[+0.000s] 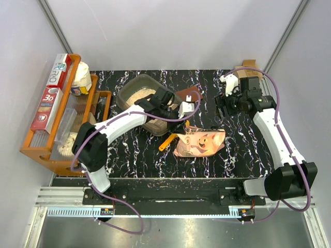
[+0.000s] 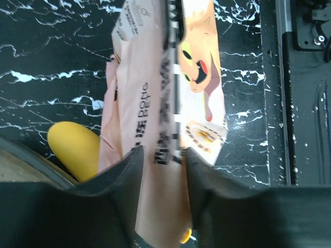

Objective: Fill the litter box with clean litter

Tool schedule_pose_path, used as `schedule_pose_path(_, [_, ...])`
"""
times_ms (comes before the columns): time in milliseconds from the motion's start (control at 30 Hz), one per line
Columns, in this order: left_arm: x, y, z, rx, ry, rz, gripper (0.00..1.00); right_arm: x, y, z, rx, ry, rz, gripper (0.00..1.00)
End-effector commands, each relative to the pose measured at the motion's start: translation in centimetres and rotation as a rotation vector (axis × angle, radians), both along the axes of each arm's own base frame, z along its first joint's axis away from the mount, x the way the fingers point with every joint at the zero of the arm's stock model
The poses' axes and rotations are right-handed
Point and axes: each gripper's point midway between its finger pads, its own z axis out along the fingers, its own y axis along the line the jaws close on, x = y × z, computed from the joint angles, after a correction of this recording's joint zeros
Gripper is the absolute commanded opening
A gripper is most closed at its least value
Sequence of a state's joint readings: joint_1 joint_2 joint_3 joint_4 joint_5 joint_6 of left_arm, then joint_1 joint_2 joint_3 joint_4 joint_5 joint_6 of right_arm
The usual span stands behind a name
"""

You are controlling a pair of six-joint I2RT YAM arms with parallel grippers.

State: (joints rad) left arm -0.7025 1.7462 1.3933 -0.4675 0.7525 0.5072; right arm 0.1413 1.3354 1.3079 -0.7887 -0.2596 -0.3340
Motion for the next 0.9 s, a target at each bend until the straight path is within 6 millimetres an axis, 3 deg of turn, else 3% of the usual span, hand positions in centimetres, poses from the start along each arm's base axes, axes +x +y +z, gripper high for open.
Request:
schedule_pose_path(0, [-1.0,0.8,1.3,0.05,-0.008,-0.11,0.24,0.3,-0.3,1.0,0.001,-0.047,-0.01,0.82])
schedule_pose_path(133, [-1.4,3.3,0.8,0.114,-0.023,-0.126,0.0,0.5,-0.1,0.8,0.0,-0.044,0.013,0.81])
schedule_pose_path(433, [-3.6,9.9,1.3,0.189,0.037,-0.11,0.0,1.5,1.3,-1.1,0.008,0.019,0.131,0.77])
schedule_pose_path(667, [-5.6,13.8,1.7,0.242,-0.027,-0.097,0.0,3.5,4.0,-2.3,0.09,0.014,0.288,0.75])
schedule_pose_path(867, [-8.3,17.3,1.2,0.355,-0.033,-0.124,0.0,5.1,7.7,-5.6,0.079,0.019,0.403,0.91])
